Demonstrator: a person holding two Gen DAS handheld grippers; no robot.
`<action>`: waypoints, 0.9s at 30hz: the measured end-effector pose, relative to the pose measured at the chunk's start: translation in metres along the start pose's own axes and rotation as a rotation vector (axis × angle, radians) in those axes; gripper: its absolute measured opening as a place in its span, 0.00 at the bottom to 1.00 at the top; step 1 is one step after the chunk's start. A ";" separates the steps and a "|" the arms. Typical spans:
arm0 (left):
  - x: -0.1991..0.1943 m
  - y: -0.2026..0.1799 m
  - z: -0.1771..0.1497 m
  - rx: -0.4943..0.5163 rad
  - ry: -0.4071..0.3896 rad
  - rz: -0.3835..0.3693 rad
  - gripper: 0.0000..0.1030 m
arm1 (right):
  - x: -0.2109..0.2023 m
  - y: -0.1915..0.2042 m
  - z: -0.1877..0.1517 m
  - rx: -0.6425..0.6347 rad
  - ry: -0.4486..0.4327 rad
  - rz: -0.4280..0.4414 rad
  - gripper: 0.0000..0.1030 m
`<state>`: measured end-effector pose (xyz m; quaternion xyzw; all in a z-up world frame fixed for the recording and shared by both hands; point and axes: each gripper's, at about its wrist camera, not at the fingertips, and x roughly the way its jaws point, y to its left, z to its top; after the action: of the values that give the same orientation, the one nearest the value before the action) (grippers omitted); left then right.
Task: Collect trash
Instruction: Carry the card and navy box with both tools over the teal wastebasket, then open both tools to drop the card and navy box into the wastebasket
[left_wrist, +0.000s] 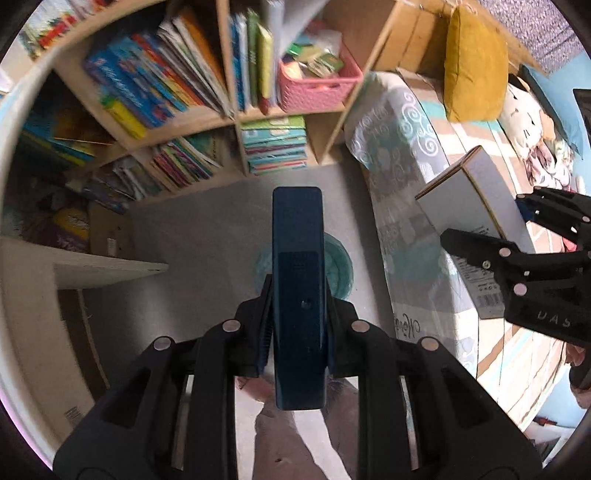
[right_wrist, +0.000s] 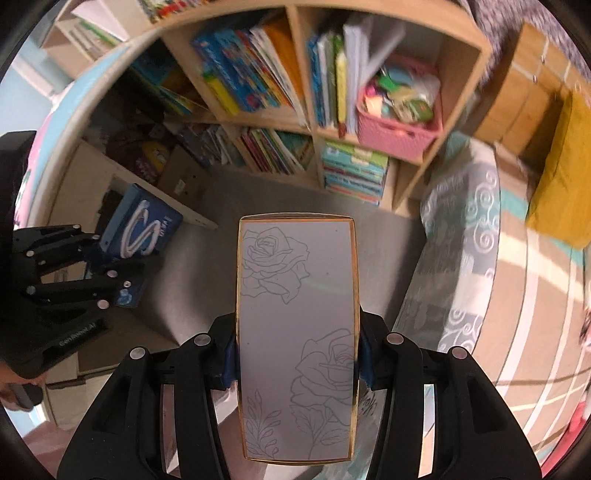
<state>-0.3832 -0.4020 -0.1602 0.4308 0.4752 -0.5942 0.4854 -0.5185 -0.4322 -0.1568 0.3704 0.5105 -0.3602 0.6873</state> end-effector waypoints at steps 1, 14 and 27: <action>0.009 -0.002 0.000 0.004 0.016 -0.001 0.19 | 0.005 -0.004 -0.001 0.013 0.009 0.011 0.48; 0.090 -0.014 0.003 -0.029 0.165 -0.076 0.37 | 0.076 -0.040 -0.017 0.164 0.110 0.119 0.50; 0.092 -0.006 0.000 -0.032 0.189 -0.038 0.73 | 0.068 -0.068 -0.016 0.191 0.097 0.079 0.69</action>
<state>-0.4041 -0.4168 -0.2490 0.4679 0.5363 -0.5524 0.4339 -0.5698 -0.4573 -0.2352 0.4710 0.4917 -0.3613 0.6370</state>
